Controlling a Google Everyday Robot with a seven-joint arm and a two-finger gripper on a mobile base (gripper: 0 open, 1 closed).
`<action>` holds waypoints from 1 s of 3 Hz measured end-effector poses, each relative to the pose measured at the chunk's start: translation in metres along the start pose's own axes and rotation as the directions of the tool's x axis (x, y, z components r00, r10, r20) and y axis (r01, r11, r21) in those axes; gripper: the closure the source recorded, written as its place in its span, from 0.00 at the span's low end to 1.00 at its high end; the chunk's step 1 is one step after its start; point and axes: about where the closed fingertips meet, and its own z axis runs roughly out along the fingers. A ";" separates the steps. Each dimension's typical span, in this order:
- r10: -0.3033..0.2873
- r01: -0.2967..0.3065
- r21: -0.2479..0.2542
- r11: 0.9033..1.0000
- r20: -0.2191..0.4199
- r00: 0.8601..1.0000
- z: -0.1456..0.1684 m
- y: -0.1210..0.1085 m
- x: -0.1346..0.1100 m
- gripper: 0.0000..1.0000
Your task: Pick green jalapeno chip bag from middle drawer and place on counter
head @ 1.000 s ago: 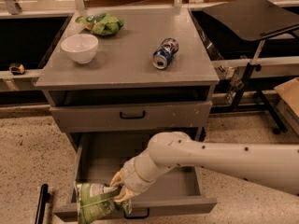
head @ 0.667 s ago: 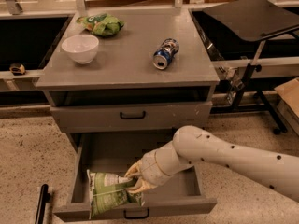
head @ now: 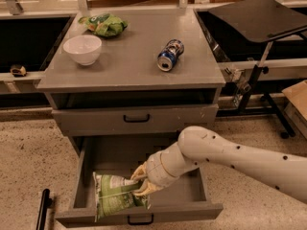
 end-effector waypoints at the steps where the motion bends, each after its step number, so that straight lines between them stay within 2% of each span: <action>1: 0.024 -0.022 0.044 0.999 -0.043 0.999 -0.041 -0.032 0.000 1.00; 2: -0.002 0.014 0.107 0.994 -0.109 0.994 -0.110 -0.089 -0.032 1.00; 3: 0.024 0.020 0.183 0.983 -0.239 0.971 -0.187 -0.149 -0.063 1.00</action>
Offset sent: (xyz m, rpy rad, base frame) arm 0.1428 -0.0432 0.2566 -0.1076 -0.2586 -0.1424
